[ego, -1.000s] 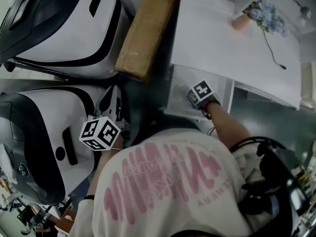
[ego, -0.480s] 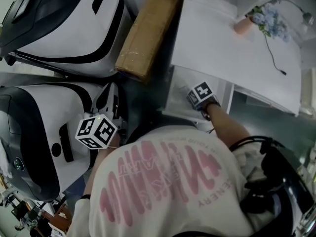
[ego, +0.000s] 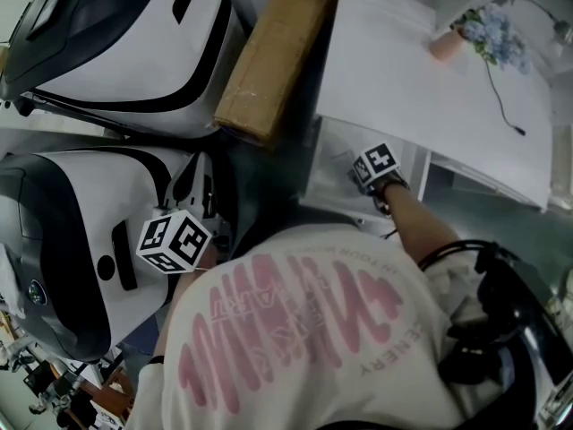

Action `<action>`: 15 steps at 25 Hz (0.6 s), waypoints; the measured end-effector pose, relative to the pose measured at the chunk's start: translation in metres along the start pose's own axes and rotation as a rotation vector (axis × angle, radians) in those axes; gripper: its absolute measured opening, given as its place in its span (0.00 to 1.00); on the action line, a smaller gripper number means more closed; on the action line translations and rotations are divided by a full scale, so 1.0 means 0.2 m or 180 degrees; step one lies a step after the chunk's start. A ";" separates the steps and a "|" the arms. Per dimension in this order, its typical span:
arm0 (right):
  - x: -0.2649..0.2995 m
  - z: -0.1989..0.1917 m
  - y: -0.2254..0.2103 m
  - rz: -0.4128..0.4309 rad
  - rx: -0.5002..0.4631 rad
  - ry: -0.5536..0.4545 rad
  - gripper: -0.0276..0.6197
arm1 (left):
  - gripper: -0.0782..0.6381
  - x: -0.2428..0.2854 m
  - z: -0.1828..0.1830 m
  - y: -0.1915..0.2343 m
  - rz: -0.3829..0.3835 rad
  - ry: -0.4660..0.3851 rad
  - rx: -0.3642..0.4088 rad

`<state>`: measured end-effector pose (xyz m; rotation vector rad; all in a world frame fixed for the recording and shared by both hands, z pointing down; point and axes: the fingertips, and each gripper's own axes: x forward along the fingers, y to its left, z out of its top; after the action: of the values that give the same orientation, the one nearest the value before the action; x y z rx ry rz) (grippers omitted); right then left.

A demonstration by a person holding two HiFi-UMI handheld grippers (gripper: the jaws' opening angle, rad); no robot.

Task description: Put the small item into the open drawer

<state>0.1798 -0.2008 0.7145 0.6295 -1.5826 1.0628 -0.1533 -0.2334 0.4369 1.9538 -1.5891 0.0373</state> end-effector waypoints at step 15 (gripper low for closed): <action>0.03 -0.02 -0.06 -0.0099 -0.0093 -0.0032 0.31 | 0.15 0.01 -0.07 0.02 0.0061 0.0058 -0.0119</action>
<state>0.1900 -0.2030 0.7252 0.6388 -1.5894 1.0133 -0.1516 -0.2287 0.4497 1.9047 -1.5856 0.0327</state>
